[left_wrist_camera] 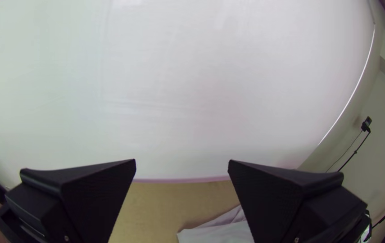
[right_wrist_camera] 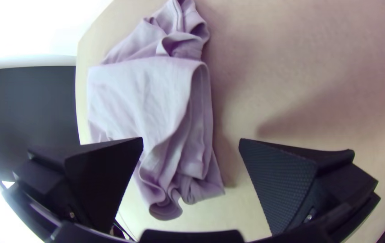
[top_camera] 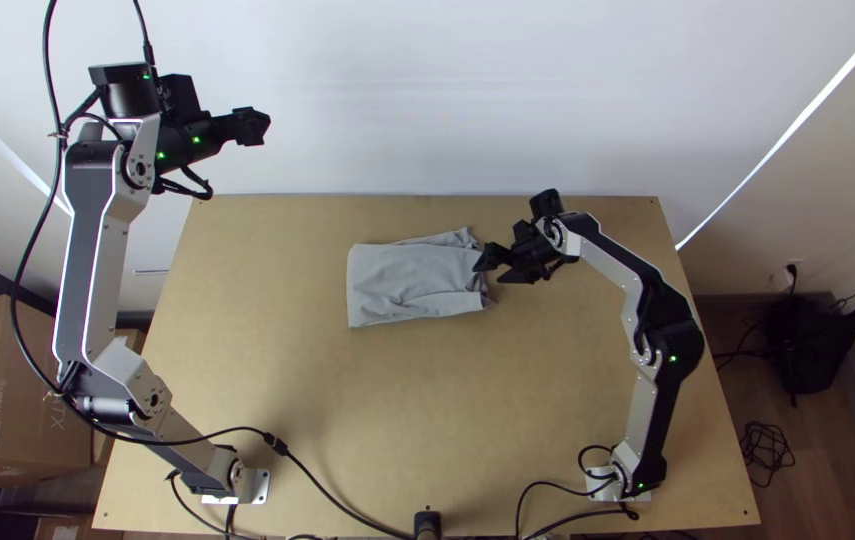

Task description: Fold the t-shirt

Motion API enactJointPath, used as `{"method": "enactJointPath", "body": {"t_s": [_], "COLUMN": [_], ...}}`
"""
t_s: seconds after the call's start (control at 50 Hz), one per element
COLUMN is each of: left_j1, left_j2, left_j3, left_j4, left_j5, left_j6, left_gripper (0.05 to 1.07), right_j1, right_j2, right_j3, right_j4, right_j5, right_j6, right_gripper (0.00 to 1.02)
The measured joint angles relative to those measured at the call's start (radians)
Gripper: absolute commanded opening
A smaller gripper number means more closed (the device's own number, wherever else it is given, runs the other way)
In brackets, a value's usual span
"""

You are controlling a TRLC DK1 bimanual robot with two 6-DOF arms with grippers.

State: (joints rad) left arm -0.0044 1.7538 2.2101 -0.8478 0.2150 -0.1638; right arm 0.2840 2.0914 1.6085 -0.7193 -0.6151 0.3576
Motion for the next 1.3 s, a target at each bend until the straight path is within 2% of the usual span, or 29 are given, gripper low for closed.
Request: {"method": "enactJointPath", "body": {"t_s": [0.18,0.26,0.34,0.38,0.46,0.52,0.66,0.94,1.12,1.3], "left_j1": [0.002,0.006,0.01,0.011,0.011,0.011,0.011,0.011,0.011,0.011], "left_j2": [0.0,0.0,0.0,0.0,0.0,0.0,0.0,0.0,0.0,0.0], "left_j3": [0.0,0.0,0.0,0.0,0.002,0.002,0.002,0.003,0.004,0.004], "left_j4": [0.0,0.0,0.0,0.001,0.001,0.001,0.001,0.001,0.0,0.0], "left_j5": [-0.003,-0.003,-0.011,-0.011,-0.015,-0.018,-0.018,-0.018,-0.018,-0.018], "left_j6": [0.0,0.0,0.0,0.0,0.001,0.003,0.003,0.003,0.003,0.003], "left_gripper": [1.03,1.03,1.03,1.03,1.03,1.03,1.03,1.03,1.03,1.03], "right_j1": [0.008,0.012,0.023,0.029,0.045,0.058,0.069,0.019,-0.108,-0.275], "right_j2": [0.108,0.155,0.194,0.21,0.246,0.272,0.328,0.359,0.305,0.195], "right_j3": [0.13,0.185,0.234,0.255,0.297,0.321,0.385,0.424,0.312,0.154], "right_j4": [0.001,0.001,0.001,0.001,0.0,0.0,-0.004,0.116,0.24,0.323], "right_j5": [-0.017,-0.056,-0.087,-0.103,-0.113,-0.112,-0.119,-0.058,-0.018,0.106], "right_j6": [0.0,0.0,0.0,0.0,0.0,-0.003,0.016,0.201,0.275,0.309], "right_gripper": [0.97,0.97,0.88,0.75,0.31,0.03,0.02,0.02,0.02,0.02]}}
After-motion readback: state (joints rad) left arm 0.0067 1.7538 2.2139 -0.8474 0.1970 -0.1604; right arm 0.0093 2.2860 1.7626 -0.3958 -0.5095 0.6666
